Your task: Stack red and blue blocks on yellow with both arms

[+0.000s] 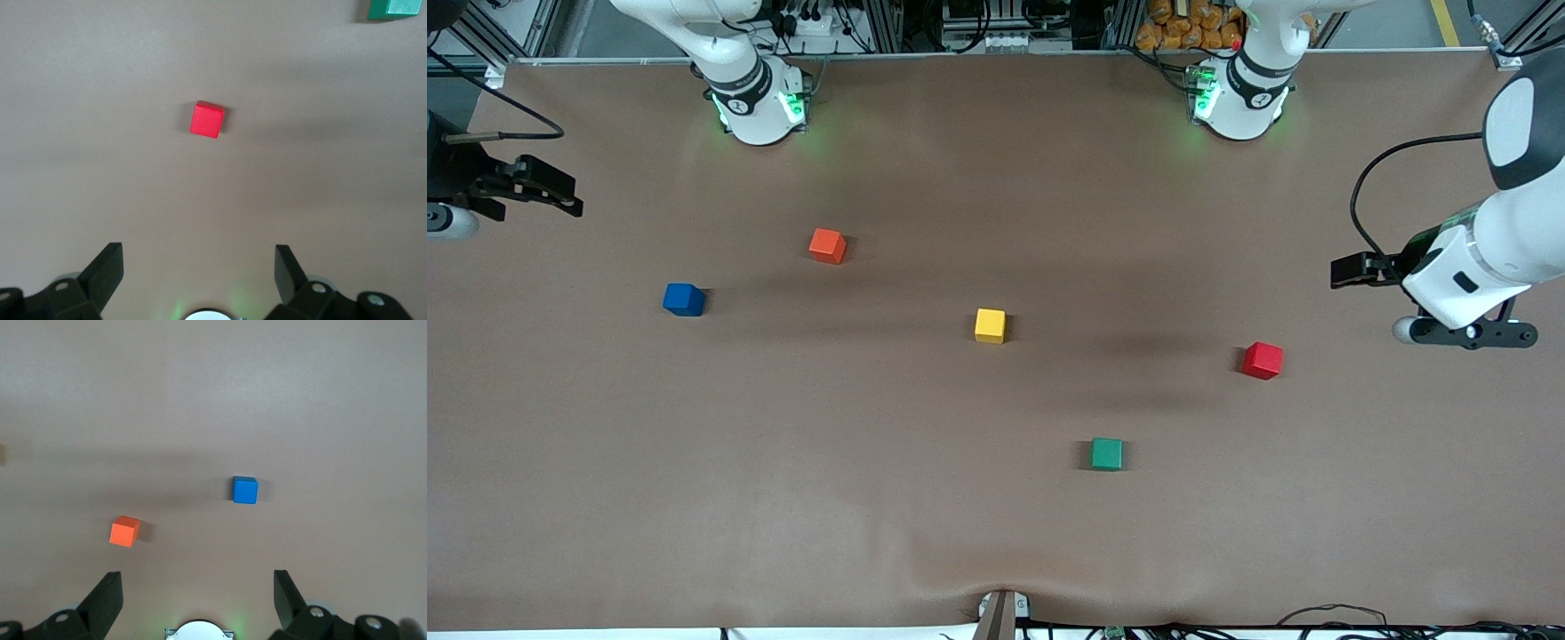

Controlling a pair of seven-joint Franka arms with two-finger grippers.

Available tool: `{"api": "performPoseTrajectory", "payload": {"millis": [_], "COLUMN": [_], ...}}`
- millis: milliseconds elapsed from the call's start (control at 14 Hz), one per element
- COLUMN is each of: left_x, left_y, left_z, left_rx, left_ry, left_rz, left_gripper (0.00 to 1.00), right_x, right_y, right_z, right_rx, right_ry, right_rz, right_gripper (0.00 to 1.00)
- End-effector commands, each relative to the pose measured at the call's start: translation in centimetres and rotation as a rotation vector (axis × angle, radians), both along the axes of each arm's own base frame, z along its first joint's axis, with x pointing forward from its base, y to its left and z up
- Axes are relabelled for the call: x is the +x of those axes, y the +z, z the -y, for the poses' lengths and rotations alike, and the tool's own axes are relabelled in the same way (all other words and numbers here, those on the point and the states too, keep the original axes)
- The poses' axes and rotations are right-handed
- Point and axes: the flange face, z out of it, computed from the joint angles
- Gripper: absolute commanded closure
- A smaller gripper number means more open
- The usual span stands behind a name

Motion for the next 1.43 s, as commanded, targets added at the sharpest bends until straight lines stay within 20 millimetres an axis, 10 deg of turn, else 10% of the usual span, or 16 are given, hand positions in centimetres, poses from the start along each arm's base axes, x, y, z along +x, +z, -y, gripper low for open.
{"api": "performPoseTrajectory", "payload": {"millis": [0,501,1360], "left_x": [0.1,-0.4,-0.5], "left_y": [-2.0,-8.8,-26.1], "left_z": [0.9,0.5,-0.5], "left_rx": [0.009,0.009,0.037], "left_ry": [-0.016,-0.009,-0.09], "left_rz": [0.01,0.016,-0.057], "left_gripper": [0.0,0.0,0.0], "right_x": [0.1,0.1,0.1], "right_y": [0.3,0.2,0.1], "right_z": [-0.1,-0.2,0.2], "right_rx": [-0.001,-0.001,0.0], "right_ry": [-0.01,-0.009,-0.013], "right_rz": [-0.005,-0.006,-0.009], "right_gripper": [0.0,0.0,0.0]}}
